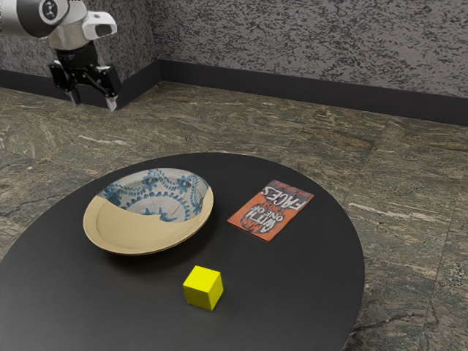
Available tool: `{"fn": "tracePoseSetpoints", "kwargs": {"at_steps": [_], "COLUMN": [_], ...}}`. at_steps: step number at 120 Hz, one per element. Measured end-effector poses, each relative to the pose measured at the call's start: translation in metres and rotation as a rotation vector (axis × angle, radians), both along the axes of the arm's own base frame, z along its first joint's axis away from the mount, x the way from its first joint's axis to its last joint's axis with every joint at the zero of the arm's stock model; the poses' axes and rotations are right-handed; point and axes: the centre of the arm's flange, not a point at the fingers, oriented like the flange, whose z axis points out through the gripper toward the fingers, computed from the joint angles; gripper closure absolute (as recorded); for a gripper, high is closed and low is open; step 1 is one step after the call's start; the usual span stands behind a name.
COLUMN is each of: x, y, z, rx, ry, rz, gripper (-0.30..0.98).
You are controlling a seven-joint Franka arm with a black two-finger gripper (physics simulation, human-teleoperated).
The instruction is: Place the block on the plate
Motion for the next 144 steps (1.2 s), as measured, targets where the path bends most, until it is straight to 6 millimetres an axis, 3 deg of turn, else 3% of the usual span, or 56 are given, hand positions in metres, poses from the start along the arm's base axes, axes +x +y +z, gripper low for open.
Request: {"fn": "tracePoseSetpoints", "kwargs": {"at_steps": [10,43,67,98,120,131,144], "x": [-0.001,-0.010,-0.016,-0.024,-0.023,-0.024,-0.034], "y": [-0.008,-0.041,-0.066,-0.098,-0.126,-0.150,-0.192], "z": [-0.008,-0.123,-0.181,-0.224,-0.235,-0.245,-0.256], "rx": [-0.003,-0.040,-0.042,-0.034,-0.032,-0.033,-0.036], "ry": [0.028,0.121,0.106,0.073,0.052,0.051,0.051], "rz": [-0.021,-0.060,-0.033,0.008,0.021,0.008,-0.039], "gripper": [0.00,0.00,0.00,0.00,0.00,0.00,0.00]}}
